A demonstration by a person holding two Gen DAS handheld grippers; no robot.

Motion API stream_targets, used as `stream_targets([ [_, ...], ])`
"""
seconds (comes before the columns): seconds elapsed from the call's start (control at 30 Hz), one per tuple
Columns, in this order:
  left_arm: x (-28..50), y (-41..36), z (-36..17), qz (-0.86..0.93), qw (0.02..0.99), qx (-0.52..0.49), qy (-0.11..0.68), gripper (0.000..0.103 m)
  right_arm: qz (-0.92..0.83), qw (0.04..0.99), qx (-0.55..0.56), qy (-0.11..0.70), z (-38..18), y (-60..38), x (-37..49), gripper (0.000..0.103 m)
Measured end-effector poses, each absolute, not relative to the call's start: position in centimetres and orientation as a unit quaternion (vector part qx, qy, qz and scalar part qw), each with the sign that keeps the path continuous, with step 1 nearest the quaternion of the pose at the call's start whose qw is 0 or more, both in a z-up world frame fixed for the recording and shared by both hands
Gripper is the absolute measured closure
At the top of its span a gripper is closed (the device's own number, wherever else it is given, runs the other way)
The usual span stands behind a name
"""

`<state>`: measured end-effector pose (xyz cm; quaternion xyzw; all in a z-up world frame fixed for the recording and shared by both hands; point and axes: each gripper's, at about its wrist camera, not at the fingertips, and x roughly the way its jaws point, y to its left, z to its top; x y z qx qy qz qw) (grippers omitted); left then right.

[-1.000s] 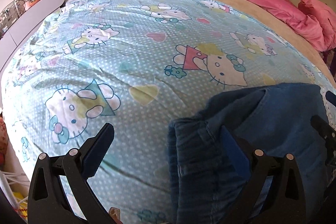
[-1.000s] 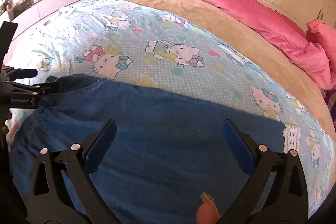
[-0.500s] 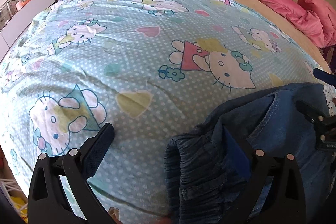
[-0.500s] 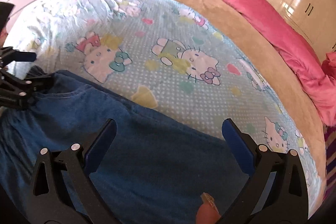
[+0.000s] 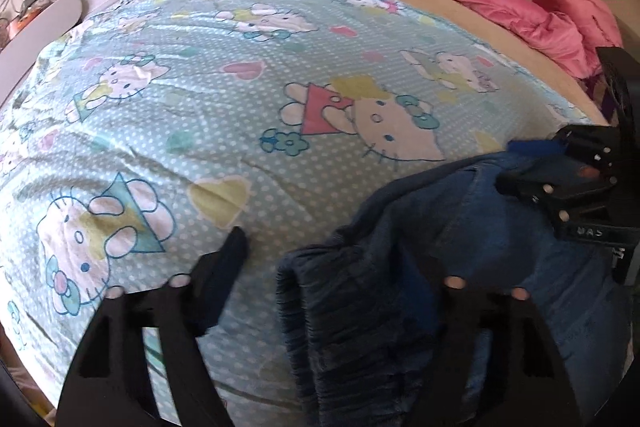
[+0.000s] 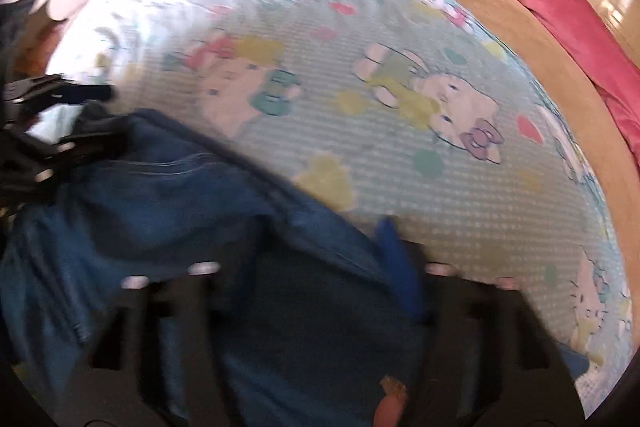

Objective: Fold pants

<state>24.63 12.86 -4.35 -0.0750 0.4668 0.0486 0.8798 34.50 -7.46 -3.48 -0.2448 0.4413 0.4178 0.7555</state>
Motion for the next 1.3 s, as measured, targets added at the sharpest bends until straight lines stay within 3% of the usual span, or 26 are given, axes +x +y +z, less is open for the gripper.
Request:
stream_targets([
  [0.03, 24.5, 12.6, -4.2, 0.036, 0.882, -0.078, 0.464, 0.056, 0.421, 0.757, -0.247, 0.435, -3.2, -7.5, 34.0, 0.095],
  [0.3, 23.2, 12.2, -2.8, 0.010, 0.893, -0.088, 0.441, 0.071, 0.440, 0.783, -0.200, 0.391, 0.6, -10.6, 30.9, 0.100],
  [0.8, 15.8, 10.2, 1.9, -0.050, 0.924, -0.088, 0.369, 0.075, 0.452, 0.816, -0.153, 0.327, 5.2, -16.3, 22.2, 0.100],
  [1.3, 6.5, 9.3, 0.6, -0.093, 0.920, -0.082, 0.373, 0.075, 0.468, 0.805, -0.161, 0.327, 3.6, -18.6, 11.6, 0.103],
])
